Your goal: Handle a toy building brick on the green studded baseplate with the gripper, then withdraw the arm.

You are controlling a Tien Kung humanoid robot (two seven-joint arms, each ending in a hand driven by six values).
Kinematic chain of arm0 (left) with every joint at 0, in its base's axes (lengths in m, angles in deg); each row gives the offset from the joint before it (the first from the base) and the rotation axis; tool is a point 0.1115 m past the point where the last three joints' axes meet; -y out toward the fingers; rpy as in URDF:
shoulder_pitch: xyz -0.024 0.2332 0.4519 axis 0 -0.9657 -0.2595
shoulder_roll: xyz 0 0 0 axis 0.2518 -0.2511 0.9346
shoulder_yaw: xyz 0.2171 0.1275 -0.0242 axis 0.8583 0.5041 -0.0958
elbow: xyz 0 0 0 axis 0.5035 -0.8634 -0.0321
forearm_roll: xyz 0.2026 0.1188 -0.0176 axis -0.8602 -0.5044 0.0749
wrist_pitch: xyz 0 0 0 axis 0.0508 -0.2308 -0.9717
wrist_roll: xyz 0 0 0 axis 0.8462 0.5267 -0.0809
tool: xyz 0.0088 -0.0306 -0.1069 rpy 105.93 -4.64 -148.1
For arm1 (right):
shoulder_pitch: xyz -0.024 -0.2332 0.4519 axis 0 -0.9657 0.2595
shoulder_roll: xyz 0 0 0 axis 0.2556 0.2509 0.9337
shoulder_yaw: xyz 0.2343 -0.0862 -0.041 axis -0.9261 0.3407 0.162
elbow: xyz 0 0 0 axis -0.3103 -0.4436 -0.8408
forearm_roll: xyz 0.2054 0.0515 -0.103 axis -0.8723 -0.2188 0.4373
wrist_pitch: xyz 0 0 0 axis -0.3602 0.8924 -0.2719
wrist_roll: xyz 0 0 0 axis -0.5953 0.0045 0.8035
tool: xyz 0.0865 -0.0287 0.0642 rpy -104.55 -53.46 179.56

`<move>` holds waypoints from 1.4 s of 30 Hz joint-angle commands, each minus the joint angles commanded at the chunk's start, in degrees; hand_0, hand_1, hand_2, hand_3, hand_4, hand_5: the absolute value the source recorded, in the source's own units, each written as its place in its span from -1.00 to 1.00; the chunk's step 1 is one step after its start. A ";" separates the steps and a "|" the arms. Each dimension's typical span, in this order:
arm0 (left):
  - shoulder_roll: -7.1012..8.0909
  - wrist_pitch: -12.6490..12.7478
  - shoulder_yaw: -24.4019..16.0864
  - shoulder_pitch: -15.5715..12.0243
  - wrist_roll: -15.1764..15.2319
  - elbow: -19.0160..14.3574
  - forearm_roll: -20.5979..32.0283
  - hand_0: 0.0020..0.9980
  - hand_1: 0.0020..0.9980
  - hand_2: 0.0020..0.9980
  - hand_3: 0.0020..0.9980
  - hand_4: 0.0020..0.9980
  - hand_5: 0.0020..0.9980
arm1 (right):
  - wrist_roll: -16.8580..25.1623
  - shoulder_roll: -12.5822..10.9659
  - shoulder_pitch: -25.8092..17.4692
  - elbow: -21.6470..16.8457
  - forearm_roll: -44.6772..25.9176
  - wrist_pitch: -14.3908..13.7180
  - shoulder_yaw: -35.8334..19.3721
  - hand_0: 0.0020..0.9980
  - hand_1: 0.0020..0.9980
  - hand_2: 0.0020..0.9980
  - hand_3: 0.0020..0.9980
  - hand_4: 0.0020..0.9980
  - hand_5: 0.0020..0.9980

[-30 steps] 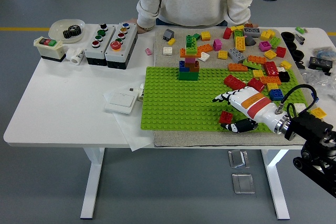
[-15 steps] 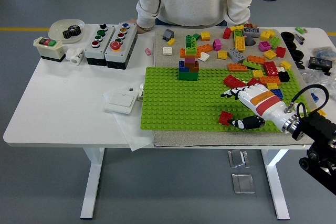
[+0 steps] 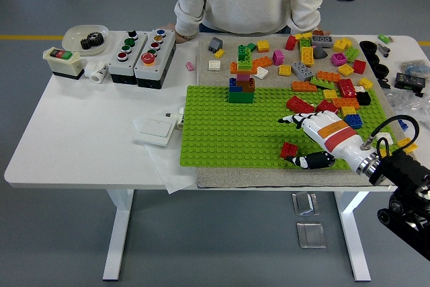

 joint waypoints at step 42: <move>0.00 -0.02 0.53 0.11 0.04 0.00 0.67 0.57 0.45 0.38 0.15 0.18 0.26 | 0.15 1.83 0.45 5.32 -0.16 -0.35 -0.32 0.34 0.38 0.58 0.75 0.79 -0.36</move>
